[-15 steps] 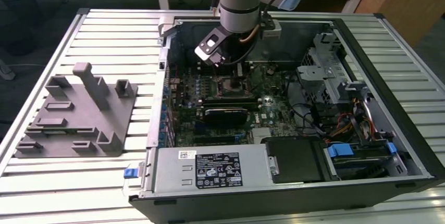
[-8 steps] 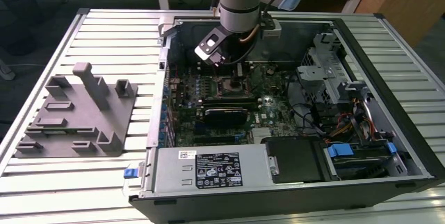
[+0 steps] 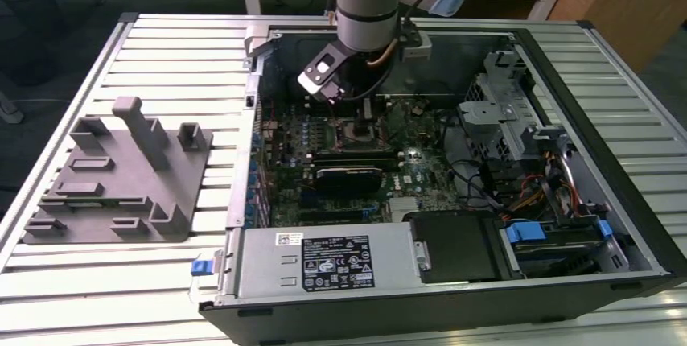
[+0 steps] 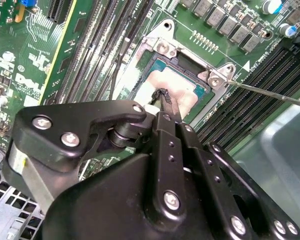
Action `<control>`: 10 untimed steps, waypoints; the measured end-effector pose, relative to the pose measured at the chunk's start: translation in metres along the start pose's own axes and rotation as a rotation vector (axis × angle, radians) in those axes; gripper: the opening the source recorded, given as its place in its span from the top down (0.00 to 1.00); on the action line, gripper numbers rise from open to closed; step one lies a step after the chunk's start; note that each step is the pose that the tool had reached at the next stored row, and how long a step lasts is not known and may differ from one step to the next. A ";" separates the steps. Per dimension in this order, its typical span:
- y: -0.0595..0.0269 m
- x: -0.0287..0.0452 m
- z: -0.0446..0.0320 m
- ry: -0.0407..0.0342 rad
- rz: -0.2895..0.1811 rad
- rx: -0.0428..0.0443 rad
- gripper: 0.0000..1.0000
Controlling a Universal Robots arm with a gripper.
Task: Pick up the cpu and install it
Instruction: 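Place the cpu into insertion slot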
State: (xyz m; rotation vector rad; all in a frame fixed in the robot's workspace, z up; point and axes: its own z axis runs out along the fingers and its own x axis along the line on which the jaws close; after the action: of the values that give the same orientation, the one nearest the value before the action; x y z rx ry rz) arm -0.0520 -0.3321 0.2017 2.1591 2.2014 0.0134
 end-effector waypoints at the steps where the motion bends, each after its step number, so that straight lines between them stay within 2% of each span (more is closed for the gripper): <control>1: 0.0000 0.0000 0.0005 0.0000 0.000 0.0000 0.89; 10: -0.0002 0.0001 0.0022 0.0000 0.000 0.0001 0.89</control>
State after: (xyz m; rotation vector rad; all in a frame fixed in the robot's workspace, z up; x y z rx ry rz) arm -0.0521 -0.3321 0.1995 2.1592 2.2013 0.0133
